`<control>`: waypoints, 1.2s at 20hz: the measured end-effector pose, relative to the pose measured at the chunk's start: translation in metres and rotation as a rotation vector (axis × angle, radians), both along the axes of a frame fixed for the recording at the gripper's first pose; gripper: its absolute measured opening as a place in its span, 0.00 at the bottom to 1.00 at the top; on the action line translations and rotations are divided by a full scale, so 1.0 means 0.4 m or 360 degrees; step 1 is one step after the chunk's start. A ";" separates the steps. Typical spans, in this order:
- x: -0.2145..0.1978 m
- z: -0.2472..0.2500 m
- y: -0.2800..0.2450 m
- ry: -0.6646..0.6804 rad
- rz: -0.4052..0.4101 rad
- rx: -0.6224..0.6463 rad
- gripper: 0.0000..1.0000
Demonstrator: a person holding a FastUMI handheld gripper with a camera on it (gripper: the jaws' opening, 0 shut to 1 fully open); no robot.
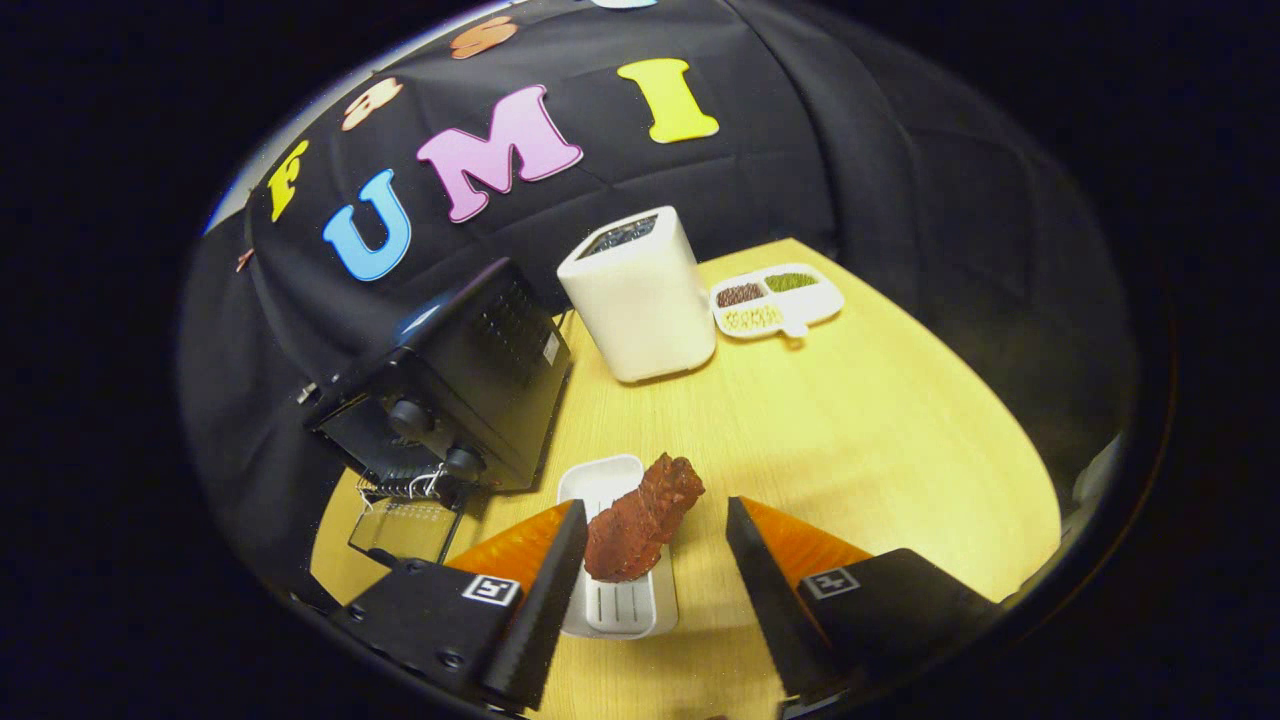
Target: Open the toaster oven, put the food inside, and close the toaster oven door.
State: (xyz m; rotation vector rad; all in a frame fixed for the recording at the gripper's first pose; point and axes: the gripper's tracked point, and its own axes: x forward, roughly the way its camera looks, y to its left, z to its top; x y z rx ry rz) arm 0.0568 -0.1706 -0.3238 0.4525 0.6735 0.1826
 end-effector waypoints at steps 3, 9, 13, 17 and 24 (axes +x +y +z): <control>0.029 -0.011 0.022 0.0039 -0.0009 0.0129 0.65; 0.057 0.022 -0.014 0.0056 -0.0139 0.0196 0.14; 0.051 0.095 -0.021 -0.0019 -0.0187 0.0168 0.14; 0.030 0.202 0.022 -0.0112 -0.0195 0.0219 0.13; -0.037 0.327 0.277 -0.0184 -0.0061 0.0329 0.13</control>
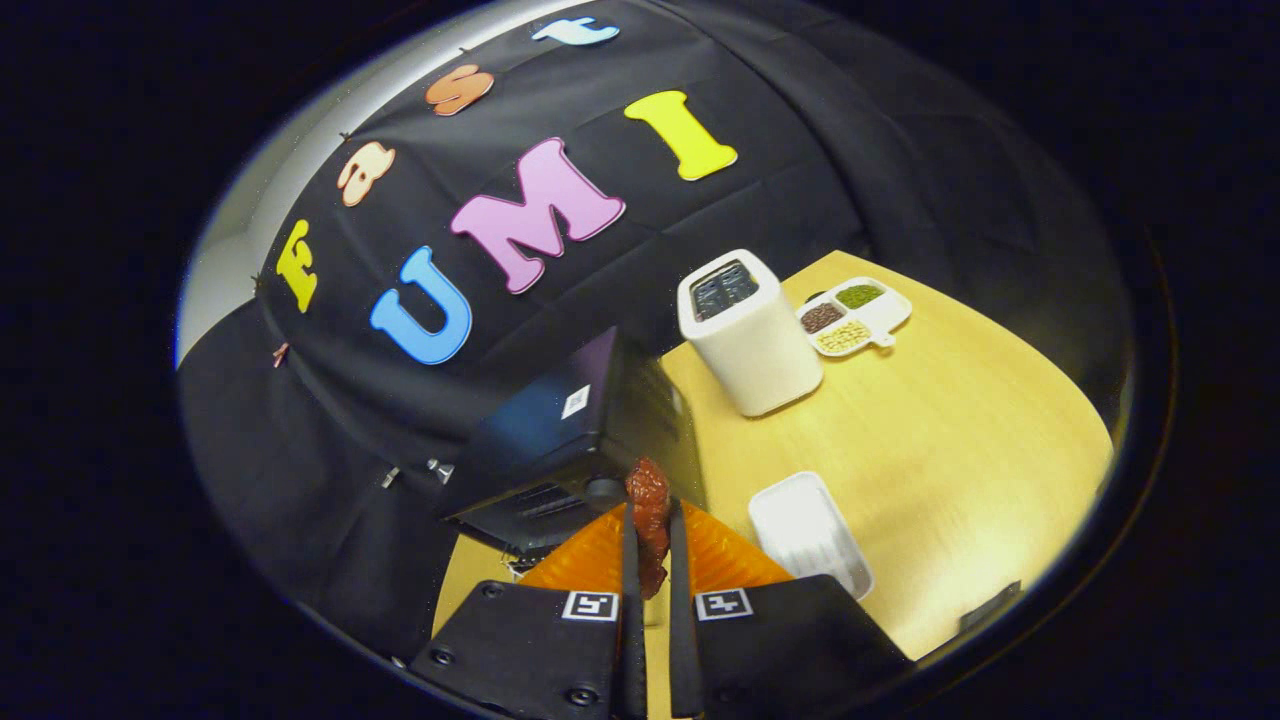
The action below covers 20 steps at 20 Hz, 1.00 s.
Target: Open the toaster oven, put the food inside, and close the toaster oven door.
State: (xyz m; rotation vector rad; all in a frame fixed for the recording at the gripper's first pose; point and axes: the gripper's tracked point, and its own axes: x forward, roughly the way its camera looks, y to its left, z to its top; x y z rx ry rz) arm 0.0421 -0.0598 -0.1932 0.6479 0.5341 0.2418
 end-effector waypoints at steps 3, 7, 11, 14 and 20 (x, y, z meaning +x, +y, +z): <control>-0.023 0.017 0.129 0.0000 0.0067 0.0032 0.13; -0.030 0.018 0.286 -0.0005 0.0134 0.0041 0.13; -0.013 -0.025 0.418 0.0021 0.0149 0.0098 0.13; 0.026 -0.050 0.527 0.0052 0.0151 0.0141 0.13; 0.117 -0.122 0.623 0.0080 0.0079 0.0280 0.13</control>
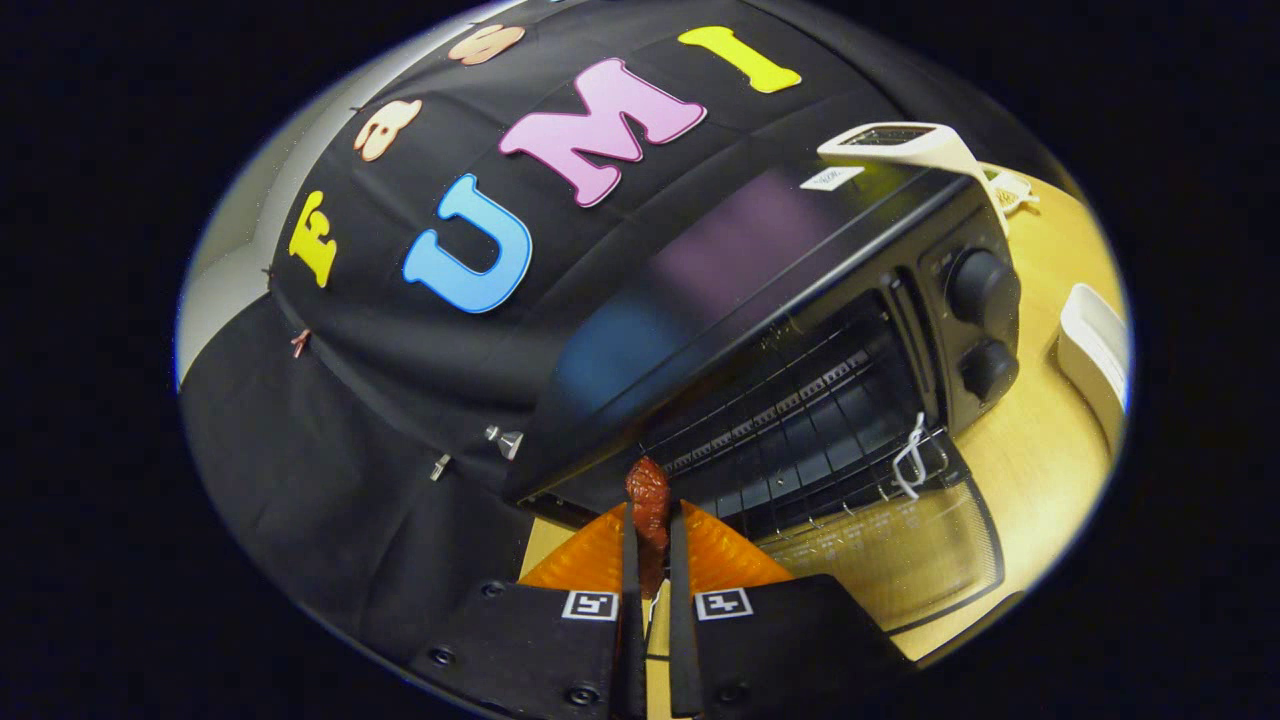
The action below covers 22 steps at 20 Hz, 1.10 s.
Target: Open the toaster oven, put the food inside, and close the toaster oven door.
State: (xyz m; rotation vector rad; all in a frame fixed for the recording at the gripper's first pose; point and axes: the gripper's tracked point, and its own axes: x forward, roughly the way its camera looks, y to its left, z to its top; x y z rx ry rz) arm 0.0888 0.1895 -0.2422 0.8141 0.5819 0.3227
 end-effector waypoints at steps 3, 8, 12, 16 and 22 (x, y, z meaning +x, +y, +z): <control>0.053 -0.011 -0.030 -0.0031 -0.0076 0.0010 0.13; 0.104 -0.061 -0.107 -0.0055 -0.0159 -0.0229 0.13; 0.099 -0.126 -0.163 -0.0051 -0.0164 -0.0676 0.44; 0.095 -0.118 -0.215 -0.0079 -0.0234 -0.0797 0.77; 0.039 -0.109 -0.226 -0.0061 -0.0159 -0.0831 0.96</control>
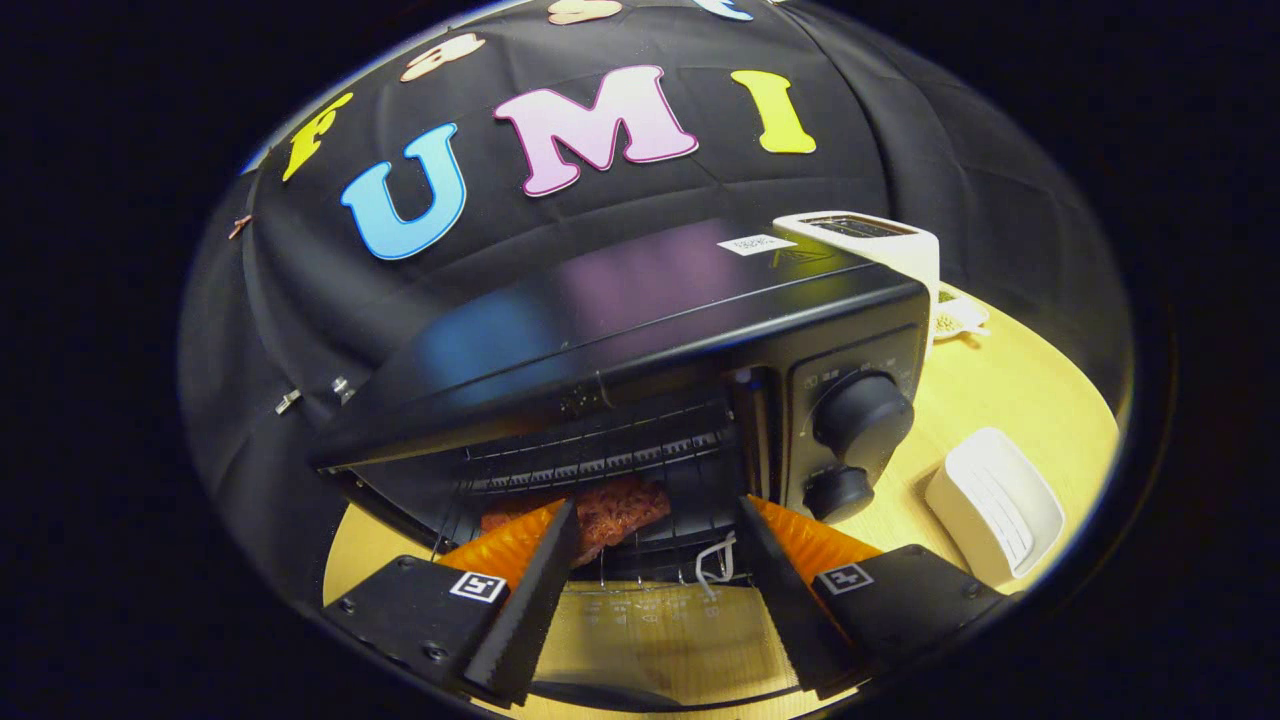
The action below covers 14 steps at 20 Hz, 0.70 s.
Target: Open the toaster oven, put the food inside, and close the toaster oven door.
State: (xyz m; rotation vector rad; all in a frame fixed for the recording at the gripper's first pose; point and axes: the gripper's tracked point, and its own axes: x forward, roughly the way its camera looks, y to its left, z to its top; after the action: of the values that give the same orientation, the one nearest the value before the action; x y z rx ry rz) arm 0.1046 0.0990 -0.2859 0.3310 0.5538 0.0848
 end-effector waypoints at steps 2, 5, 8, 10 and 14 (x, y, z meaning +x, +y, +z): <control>-0.035 0.016 0.000 0.0008 0.0040 -0.0005 0.97; -0.093 0.045 0.005 0.0018 0.0088 -0.0004 0.98; -0.151 0.064 0.006 0.0035 0.0140 -0.0026 0.98; -0.189 0.074 0.005 0.0062 0.0156 -0.0029 0.98; -0.271 0.081 0.020 0.0131 0.0220 -0.0097 0.98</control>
State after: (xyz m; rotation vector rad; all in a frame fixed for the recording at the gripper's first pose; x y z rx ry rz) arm -0.0038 0.1069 -0.2533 0.2375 0.6594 0.1883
